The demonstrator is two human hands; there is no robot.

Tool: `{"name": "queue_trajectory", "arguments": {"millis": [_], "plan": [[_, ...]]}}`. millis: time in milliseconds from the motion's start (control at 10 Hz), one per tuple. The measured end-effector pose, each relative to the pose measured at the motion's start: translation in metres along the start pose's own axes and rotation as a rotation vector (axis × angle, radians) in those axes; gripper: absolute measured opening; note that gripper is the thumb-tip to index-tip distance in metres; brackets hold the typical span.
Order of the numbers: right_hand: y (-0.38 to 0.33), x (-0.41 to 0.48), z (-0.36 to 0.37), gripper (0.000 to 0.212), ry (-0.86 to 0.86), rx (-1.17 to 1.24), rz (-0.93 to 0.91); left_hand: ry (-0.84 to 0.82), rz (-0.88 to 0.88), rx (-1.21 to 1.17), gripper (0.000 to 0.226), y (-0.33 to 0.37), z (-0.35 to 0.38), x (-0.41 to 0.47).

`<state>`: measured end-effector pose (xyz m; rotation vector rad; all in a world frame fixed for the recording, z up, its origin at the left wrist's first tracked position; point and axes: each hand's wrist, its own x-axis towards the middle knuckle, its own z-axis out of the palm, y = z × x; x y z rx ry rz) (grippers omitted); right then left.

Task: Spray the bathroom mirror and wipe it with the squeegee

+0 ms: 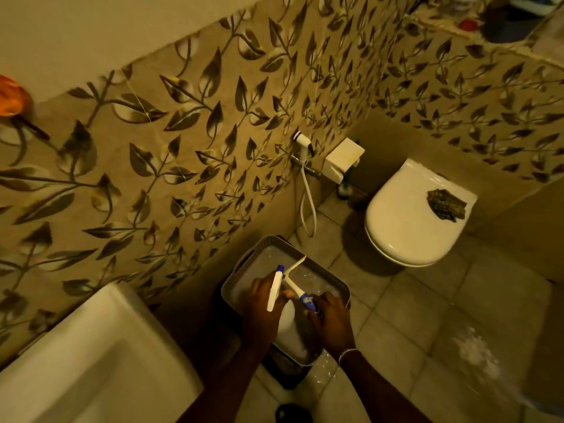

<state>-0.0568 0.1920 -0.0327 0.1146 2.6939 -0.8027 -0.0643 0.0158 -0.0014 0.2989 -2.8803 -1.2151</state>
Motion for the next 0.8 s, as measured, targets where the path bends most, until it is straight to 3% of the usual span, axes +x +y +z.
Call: {"name": "queue_trajectory", "arguments": {"millis": [200, 300, 500, 600, 800], "plan": [[0.028, 0.020, 0.032, 0.048, -0.058, -0.158, 0.004, -0.020, -0.086, -0.120, 0.059, -0.029, 0.035, -0.006], [0.037, 0.026, 0.038, 0.045, -0.040, -0.141, 0.041, -0.036, -0.106, -0.197, 0.074, -0.040, 0.048, -0.012], [0.039, 0.029, 0.040, 0.048, -0.045, -0.109, 0.061, -0.086, -0.170, -0.219, 0.064, -0.054, 0.068, -0.021], [0.038, 0.021, 0.033, 0.053, -0.062, -0.150, 0.065, -0.115, -0.112, -0.226, 0.055, -0.051, 0.065, -0.029], [0.023, -0.004, 0.003, 0.053, 0.003, -0.082, 0.041, -0.109, -0.140, -0.176, 0.080, -0.036, 0.042, -0.036]]}}
